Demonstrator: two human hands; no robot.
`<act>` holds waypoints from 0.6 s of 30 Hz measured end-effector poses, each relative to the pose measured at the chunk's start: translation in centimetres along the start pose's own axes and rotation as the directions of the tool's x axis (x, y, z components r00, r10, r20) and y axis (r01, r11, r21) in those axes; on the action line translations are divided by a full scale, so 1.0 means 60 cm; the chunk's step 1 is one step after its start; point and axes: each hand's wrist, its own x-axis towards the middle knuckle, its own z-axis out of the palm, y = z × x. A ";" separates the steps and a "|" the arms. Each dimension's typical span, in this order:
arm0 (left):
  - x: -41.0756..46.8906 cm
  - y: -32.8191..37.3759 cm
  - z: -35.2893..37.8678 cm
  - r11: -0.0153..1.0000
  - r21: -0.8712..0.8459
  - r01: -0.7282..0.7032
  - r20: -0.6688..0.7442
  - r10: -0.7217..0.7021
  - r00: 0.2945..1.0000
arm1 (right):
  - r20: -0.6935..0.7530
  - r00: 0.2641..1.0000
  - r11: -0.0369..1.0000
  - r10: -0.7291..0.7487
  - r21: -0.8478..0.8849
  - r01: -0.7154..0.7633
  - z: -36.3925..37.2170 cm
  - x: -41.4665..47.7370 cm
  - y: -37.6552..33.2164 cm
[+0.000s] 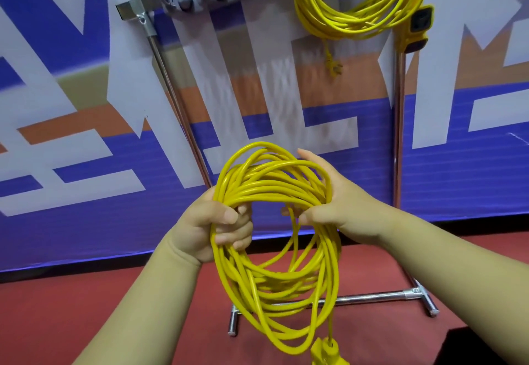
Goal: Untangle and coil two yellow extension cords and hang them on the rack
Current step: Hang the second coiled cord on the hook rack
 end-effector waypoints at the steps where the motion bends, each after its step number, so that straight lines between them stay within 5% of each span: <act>1: 0.000 -0.002 -0.001 0.998 -0.060 0.016 0.110 -0.010 0.994 | -0.022 1.000 1.000 0.003 0.000 -0.003 0.003 -0.002 0.000; 5: -0.005 0.001 -0.005 0.999 -0.041 0.003 0.084 0.001 0.996 | -0.038 0.999 0.993 0.012 -0.115 -0.016 0.001 -0.004 -0.003; 12: -0.008 -0.005 0.017 0.952 0.263 -0.158 -0.308 0.238 0.921 | -0.081 0.997 0.999 0.019 -0.045 -0.023 -0.007 -0.008 -0.010; 18: -0.018 0.005 0.046 0.752 0.659 0.010 -0.378 0.320 0.869 | -0.043 0.997 0.995 0.067 -0.072 -0.070 -0.009 -0.003 0.006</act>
